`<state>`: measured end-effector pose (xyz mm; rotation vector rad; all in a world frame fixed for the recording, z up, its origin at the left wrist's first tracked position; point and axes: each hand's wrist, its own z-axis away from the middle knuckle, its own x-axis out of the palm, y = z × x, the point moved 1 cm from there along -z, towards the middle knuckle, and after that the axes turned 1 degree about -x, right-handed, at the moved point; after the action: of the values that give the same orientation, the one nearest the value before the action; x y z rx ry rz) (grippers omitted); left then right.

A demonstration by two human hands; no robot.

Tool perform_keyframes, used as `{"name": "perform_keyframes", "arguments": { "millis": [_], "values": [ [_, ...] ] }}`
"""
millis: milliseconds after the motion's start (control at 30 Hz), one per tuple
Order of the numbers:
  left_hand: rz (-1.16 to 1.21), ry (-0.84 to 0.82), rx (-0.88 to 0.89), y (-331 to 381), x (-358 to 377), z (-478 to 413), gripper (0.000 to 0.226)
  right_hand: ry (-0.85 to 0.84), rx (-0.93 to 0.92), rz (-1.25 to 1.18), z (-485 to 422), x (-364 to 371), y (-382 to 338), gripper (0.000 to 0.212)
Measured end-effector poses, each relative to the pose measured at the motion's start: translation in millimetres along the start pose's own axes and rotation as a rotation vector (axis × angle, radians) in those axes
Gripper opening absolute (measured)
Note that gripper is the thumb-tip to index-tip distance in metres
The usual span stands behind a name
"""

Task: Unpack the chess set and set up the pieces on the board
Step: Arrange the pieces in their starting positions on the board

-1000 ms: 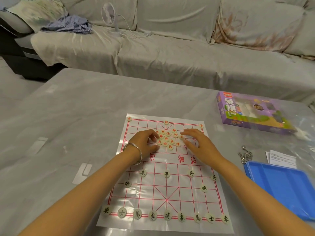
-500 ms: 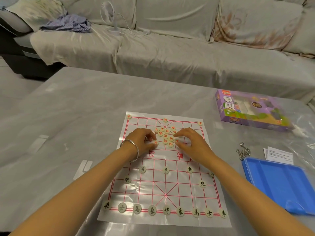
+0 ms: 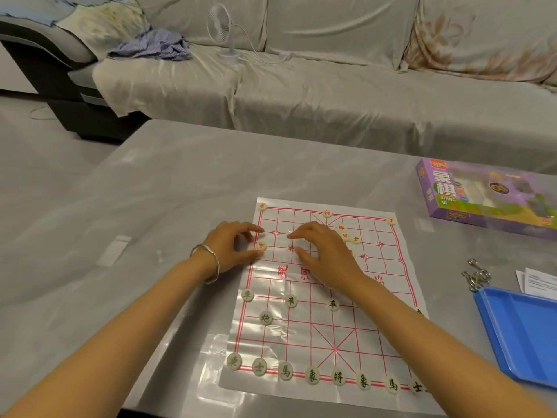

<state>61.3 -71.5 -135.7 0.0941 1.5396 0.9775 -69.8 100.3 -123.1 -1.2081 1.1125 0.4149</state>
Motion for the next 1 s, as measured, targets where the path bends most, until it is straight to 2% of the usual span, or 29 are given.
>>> {"name": "perform_keyframes", "arguments": {
  "millis": [167, 267, 400, 633, 833, 1000],
  "values": [
    [-0.004, -0.026, 0.051, -4, -3, -8, 0.025, -0.047, 0.003, 0.077, -7, 9, -3, 0.032],
    [0.014, -0.012, 0.028, -4, -3, -9, 0.031, -0.101, -0.037, 0.158, -6, 15, -4, 0.035],
    [0.04, -0.078, 0.048, -8, -10, -5, 0.042, -0.105, -0.078, 0.192, -5, 18, 0, 0.036],
    [0.042, -0.03, 0.06, -9, -6, -7, 0.023, -0.101, -0.08, 0.132, -5, 19, 2, 0.036],
    [0.042, -0.006, 0.054, -9, -2, -7, 0.034, -0.097, -0.081, 0.133, -4, 20, 3, 0.036],
    [0.081, 0.026, 0.069, -13, -3, -4, 0.025, -0.092, -0.079, 0.124, -5, 21, 4, 0.036]
  ]
}}
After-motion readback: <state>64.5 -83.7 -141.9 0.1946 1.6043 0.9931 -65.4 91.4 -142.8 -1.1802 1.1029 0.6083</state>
